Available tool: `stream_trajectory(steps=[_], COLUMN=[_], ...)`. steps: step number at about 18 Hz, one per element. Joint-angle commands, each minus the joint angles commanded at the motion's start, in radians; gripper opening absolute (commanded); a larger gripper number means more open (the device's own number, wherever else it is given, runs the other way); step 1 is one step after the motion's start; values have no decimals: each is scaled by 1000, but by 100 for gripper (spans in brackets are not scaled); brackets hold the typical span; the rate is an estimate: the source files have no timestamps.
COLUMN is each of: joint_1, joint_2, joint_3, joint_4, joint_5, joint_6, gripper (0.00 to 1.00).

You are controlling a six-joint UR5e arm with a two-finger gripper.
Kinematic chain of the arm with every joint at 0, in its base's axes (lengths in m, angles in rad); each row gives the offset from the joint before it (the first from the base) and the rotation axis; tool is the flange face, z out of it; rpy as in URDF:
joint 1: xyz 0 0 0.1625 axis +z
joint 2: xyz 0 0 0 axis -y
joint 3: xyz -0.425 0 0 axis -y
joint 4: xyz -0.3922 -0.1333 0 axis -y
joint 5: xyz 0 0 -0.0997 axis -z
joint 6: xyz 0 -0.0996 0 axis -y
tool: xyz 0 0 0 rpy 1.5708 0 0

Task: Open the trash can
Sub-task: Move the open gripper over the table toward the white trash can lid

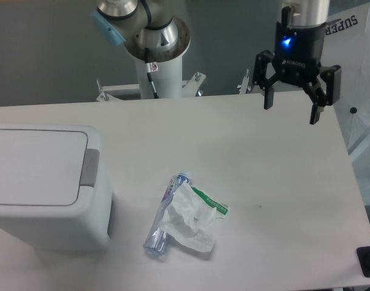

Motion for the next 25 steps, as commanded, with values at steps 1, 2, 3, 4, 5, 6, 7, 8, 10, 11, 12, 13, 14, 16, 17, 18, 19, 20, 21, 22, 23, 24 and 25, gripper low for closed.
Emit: stream_trajectory(steps=[1,2,3,4,5,6,7,8,10,11,12,13,14,16,17,18,19,20,21,22,23,24,25], joint_1=[0,-2,-5,-6,-6,-6,-17,-41,-90,-98,-112,-136,-155,-188,-208,-228,-248,-267,-282,-299,-317,-334,-347], joint_2=[0,2,0,2,5,5,3,0,-5,-6,-8,-9,-9,-9,-9,-9,-11,-12,-15,-23,-26,-28,-34], joint_3=[0,-2,0,-2,-2,0,2,3,0,-2,-5,-9,-14,-23,-25,-29,-32,-32,-32,-32,-32,-32,-32], joint_4=[3,2,0,3,0,-2,-2,0,26,56,72,78,84,97,98,100,101,101,101,103,103,104,112], joint_5=[0,0,0,3,3,2,-5,-5,-3,-3,-5,-3,-2,-5,-3,-5,-5,-5,-5,-6,-9,-17,-37], joint_6=[0,0,0,-2,-9,-33,-87,-162,-302,-354,-404,-463,-522,-641,-696,-745,-790,-833,-880,-925,-966,-1009,-1058], gripper=[100,100,100,100,100,100,100,100,100,100,100,100,100,100,100,100,100,100,100,100,100,100,100])
